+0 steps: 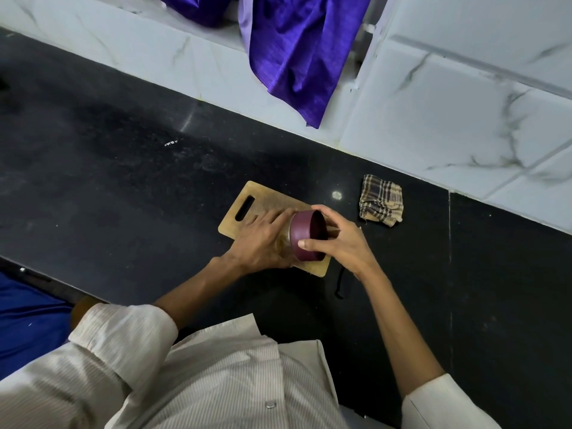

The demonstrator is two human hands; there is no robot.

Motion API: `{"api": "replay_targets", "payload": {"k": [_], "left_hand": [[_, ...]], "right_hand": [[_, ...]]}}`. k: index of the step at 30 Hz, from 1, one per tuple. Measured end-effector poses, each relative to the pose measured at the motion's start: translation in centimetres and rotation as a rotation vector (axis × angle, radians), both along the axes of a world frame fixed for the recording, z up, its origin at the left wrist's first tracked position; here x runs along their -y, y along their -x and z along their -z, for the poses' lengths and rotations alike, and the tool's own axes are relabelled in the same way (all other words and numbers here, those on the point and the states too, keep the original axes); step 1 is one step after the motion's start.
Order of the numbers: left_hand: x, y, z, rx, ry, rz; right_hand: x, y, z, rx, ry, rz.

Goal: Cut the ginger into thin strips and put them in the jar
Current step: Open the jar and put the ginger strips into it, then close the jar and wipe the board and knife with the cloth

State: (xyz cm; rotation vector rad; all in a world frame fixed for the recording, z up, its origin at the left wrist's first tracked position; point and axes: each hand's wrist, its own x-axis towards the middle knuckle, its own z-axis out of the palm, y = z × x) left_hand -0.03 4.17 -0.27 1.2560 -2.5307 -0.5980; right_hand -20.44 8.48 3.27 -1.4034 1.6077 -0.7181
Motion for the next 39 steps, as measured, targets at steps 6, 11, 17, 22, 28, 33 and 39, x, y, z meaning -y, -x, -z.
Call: {"api": "replay_targets", "payload": {"k": [6, 11, 17, 22, 28, 33, 39], "left_hand": [[2.0, 0.6, 0.5, -0.14, -0.087, -0.073], [5.0, 1.9, -1.0, -0.249, -0.165, -0.086], [10.7, 3.7, -2.0, -0.198, -0.268, -0.078], [16.7, 5.6, -1.6, -0.041, -0.238, -0.135], [19.9, 7.1, -0.8, 0.099, -0.185, -0.2], [20.5, 7.2, -0.5, 0.161, -0.198, -0.158], [19.0, 6.8, -0.9, 0.19, -0.206, -0.131]], "right_hand": [[1.8, 0.0, 0.4, 0.113, -0.051, -0.007], [4.4, 0.4, 0.4, 0.13, 0.041, 0.079], [10.8, 2.1, 0.2, 0.087, 0.061, 0.153], [17.7, 3.6, 0.4, -0.234, 0.149, 0.245], [22.8, 4.4, 1.8, -0.493, 0.104, 0.182], [23.4, 4.4, 2.6, -0.504, 0.086, 0.17], [22.1, 4.4, 1.8, -0.484, 0.049, 0.153]]}}
